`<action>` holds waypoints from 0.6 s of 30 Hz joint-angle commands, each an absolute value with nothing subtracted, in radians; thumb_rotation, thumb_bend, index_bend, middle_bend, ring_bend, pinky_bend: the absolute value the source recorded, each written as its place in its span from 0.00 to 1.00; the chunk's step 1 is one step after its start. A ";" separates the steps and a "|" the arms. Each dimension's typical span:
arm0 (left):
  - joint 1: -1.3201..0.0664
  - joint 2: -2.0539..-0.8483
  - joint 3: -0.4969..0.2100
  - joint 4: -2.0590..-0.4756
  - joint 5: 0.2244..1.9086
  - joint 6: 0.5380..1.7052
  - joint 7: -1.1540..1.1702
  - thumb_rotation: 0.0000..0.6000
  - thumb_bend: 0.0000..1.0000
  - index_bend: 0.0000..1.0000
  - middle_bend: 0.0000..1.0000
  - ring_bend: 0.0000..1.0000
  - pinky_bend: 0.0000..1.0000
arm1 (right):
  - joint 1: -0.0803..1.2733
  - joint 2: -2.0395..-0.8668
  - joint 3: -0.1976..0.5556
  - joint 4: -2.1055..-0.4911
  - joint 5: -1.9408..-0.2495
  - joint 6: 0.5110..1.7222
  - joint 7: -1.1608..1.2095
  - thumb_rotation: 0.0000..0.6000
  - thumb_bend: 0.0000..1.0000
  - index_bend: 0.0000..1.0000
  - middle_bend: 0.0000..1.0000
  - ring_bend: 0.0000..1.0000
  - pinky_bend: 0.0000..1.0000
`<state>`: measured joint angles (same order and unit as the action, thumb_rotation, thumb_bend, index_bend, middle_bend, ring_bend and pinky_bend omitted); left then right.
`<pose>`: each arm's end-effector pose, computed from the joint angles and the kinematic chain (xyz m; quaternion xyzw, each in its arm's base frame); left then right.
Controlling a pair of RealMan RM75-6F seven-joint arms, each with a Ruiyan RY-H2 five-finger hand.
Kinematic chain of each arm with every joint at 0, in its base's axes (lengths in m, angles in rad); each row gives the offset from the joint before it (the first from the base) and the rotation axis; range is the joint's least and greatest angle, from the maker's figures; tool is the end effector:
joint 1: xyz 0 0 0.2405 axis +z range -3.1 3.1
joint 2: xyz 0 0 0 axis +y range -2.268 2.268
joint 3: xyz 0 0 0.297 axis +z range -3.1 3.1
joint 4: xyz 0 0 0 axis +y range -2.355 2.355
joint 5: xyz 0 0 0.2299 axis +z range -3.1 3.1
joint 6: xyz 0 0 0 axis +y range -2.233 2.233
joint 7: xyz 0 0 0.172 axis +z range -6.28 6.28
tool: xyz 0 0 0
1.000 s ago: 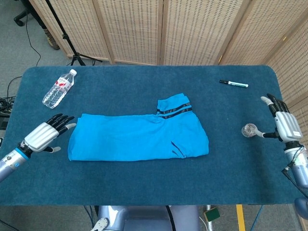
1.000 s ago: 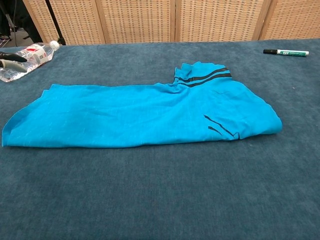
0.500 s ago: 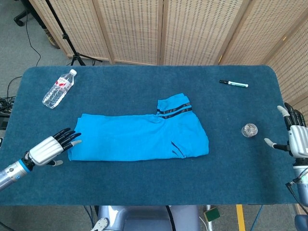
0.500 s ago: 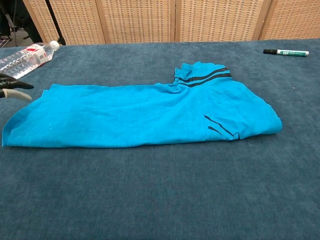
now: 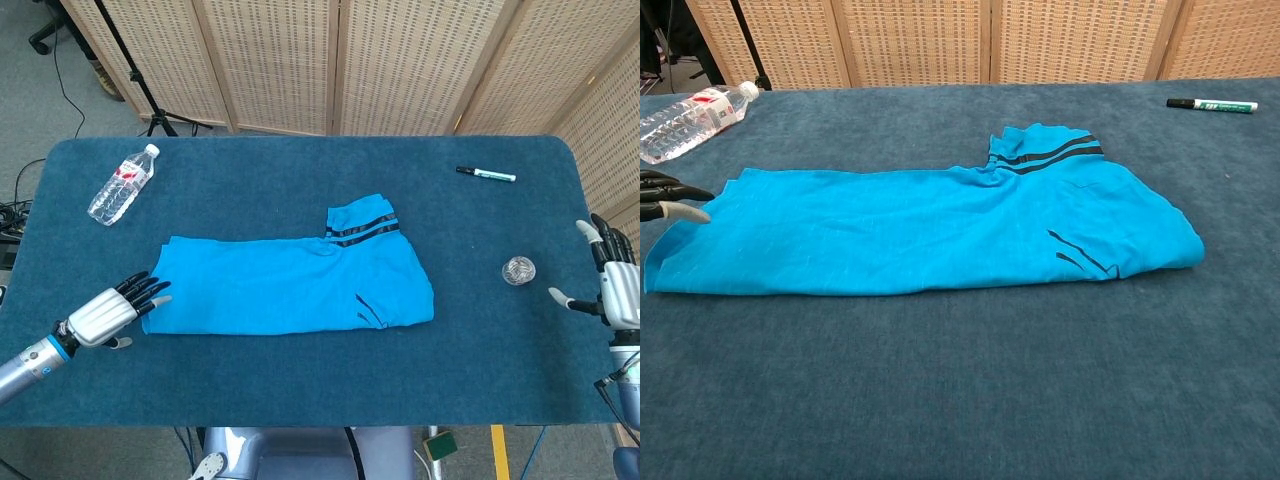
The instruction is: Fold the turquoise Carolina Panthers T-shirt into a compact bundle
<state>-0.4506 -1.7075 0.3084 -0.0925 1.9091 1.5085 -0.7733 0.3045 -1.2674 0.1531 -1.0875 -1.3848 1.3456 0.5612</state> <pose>-0.4018 0.3392 0.0449 -0.8685 -0.2186 -0.3071 0.3219 -0.4056 -0.3338 0.1882 0.5224 -0.4145 0.4969 0.5553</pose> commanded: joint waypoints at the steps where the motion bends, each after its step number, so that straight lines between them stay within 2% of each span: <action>1: -0.455 -1.719 0.302 -0.092 1.898 1.486 -0.775 1.00 0.00 0.00 0.00 0.00 0.00 | 0.304 -1.268 0.156 -1.085 -1.386 1.345 0.564 1.00 0.00 0.00 0.00 0.00 0.00; 14: -0.468 -1.754 0.310 -0.090 1.891 1.449 -0.763 1.00 0.00 0.00 0.00 0.00 0.00 | 0.298 -1.263 0.166 -1.088 -1.394 1.342 0.578 1.00 0.00 0.00 0.00 0.00 0.00; 18: -0.470 -1.756 0.317 -0.090 1.893 1.446 -0.757 1.00 0.06 0.00 0.00 0.00 0.00 | 0.296 -1.262 0.169 -1.087 -1.396 1.342 0.585 1.00 0.00 0.00 0.00 0.00 0.00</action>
<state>-0.4699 -1.7561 0.3169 -0.0900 1.8931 1.4457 -0.7568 0.2966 -1.2626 0.1693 -1.0868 -1.3955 1.3420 0.5846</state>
